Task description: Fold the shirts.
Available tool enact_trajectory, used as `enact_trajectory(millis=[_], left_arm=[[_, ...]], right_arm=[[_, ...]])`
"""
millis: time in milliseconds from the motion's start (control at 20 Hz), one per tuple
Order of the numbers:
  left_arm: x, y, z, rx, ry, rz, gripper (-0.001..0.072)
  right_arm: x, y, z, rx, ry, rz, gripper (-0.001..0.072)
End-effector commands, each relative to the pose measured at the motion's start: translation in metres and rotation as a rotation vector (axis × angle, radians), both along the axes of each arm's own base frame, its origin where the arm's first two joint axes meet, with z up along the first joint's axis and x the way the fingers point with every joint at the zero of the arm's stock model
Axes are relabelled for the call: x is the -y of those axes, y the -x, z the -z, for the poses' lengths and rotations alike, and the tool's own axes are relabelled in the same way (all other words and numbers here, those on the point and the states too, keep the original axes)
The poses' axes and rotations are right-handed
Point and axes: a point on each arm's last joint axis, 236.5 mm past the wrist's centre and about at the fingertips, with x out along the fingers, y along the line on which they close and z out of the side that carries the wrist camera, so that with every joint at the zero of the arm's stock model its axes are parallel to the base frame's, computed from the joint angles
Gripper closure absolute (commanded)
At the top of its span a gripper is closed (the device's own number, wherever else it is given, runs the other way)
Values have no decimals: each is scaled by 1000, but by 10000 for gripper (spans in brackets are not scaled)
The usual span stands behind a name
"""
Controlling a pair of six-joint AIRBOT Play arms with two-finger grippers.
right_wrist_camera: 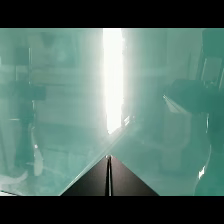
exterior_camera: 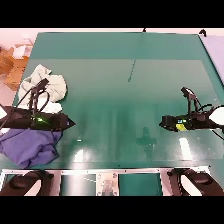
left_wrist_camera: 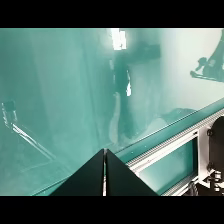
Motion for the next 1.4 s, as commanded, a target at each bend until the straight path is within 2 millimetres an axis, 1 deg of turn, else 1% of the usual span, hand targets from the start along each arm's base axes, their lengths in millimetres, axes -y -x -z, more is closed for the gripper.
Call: enact_trajectory(millis=[0,500,550,650,750,850,900,950,1000,1050,1100,1150,1200,1250,1350], left_arm=[[0,0,0,0,-1,0,679],[0,-1,-1,6,2,-3,679],[0,-11,-3,40,7,-27,680],[-4,-46,-17,162,31,-125,680],[-2,-62,-29,205,84,-195,680],[-4,-84,-47,243,165,-311,680],[-6,-96,-58,295,189,-348,680],[-13,-108,-65,371,171,-362,679],[-31,-124,-68,515,63,-348,678],[-55,-138,-63,614,-86,-338,678],[-87,-153,-48,634,-239,-364,677],[-122,-166,-25,596,-372,-396,481],[-152,-178,-3,548,-451,-432,222],[-181,-190,19,504,-488,-486,116],[-231,-208,54,435,-526,-589,118]], right_arm=[[0,1,1,-3,0,0,695],[0,1,1,-5,0,0,695],[0,0,1,-3,0,1,695],[1,-8,-1,30,1,14,695],[1,-9,-1,34,1,15,695],[2,-11,-1,42,2,18,695],[3,-19,-4,77,4,32,695],[4,-24,-5,99,2,45,695],[4,-29,-7,117,0,53,694],[5,-34,-8,139,1,63,693],[6,-39,-10,162,2,72,683],[8,-46,-12,185,4,84,605],[10,-53,-13,208,6,97,471],[12,-60,-13,230,9,109,391],[15,-71,-14,261,15,127,342]])
